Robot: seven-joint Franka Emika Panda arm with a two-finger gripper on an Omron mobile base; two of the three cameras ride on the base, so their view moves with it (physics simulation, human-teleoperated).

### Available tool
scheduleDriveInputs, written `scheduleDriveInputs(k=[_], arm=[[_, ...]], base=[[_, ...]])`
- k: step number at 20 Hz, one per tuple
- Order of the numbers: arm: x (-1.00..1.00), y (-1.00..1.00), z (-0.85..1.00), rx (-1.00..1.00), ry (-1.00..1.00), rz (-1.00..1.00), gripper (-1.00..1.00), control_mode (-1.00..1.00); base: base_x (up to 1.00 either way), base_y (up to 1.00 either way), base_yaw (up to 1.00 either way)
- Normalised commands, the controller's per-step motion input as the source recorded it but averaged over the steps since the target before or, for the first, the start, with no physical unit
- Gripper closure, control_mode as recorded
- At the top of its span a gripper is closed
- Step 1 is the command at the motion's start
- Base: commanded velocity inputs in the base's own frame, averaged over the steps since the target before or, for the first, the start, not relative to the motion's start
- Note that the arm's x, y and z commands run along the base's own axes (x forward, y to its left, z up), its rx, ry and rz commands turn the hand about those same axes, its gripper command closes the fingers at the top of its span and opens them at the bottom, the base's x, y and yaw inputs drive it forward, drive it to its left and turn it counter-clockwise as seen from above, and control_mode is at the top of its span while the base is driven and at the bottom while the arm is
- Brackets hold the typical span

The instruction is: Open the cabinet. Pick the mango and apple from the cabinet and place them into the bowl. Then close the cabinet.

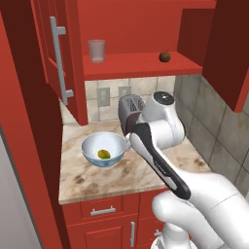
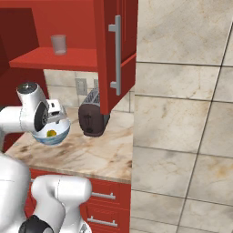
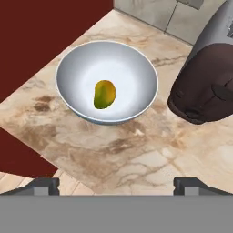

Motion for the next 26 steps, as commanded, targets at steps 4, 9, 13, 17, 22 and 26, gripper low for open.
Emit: scheduleDriveInputs(k=[4,9,13,17,22,26], arm=[[-0.49,-0.33,0.31,0.00,-0.17,-0.04,-1.00,-1.00],[-0.41,-0.36,0.42,0.00,-0.07,-0.10,-1.00,-1.00],[-0.19,-0.31,0.61,0.00,0.00,-0.13,-1.00,-1.00],[-0.04,-0.18,0.59,0.00,0.00,-0.13,-1.00,-1.00],[0.00,-0.08,0.50,0.00,0.00,-0.09,-1.00,-1.00],[0.00,-0.17,0.50,0.00,0.02,-0.10,-1.00,-1.00]], base=[[0.00,0.00,0.00],[0.00,0.00,0.00],[0.00,0.00,0.00],[0.00,0.00,0.00],[0.00,0.00,0.00],[0.00,0.00,0.00]])
